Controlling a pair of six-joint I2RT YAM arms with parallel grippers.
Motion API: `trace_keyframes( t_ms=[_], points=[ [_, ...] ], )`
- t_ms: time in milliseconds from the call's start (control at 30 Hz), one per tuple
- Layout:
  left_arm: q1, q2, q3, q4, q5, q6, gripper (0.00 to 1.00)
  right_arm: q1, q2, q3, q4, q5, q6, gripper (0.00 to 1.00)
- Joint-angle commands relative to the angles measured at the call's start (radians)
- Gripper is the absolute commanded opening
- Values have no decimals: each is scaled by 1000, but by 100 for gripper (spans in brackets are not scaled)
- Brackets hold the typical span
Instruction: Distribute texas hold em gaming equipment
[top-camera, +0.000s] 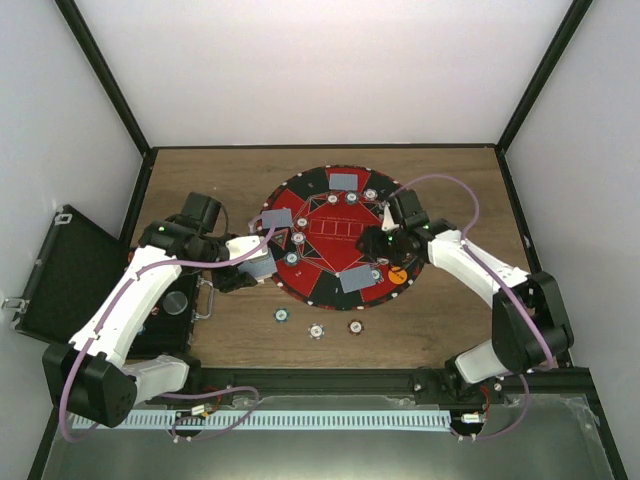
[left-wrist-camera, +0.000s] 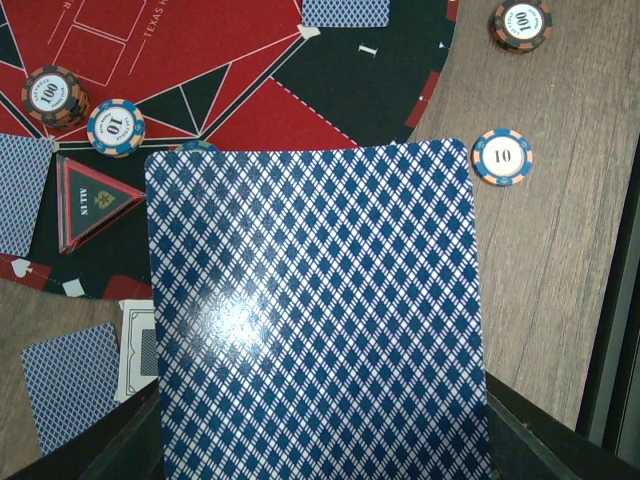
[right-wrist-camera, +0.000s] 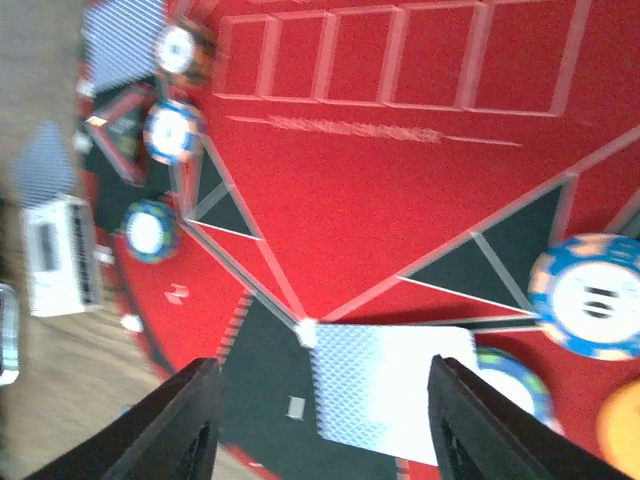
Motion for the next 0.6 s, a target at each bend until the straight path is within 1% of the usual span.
trace_keyframes(
  t_ms=[0, 133, 233, 400, 567],
  points=[
    [-3, 0, 12, 2, 33, 13, 4, 63, -34, 107, 15, -90, 47, 61],
    [-2, 0, 15, 4, 37, 9, 4, 145, -18, 138, 154, -274, 147, 71],
    [-2, 2, 21, 5, 40, 6, 4, 201, 12, 143, 285, -386, 232, 75],
    [-3, 1, 26, 16, 44, -5, 4, 273, 76, 163, 402, -469, 292, 77],
    [-2, 3, 27, 17, 45, -6, 4, 303, 127, 166, 483, -522, 334, 77]
  ],
)
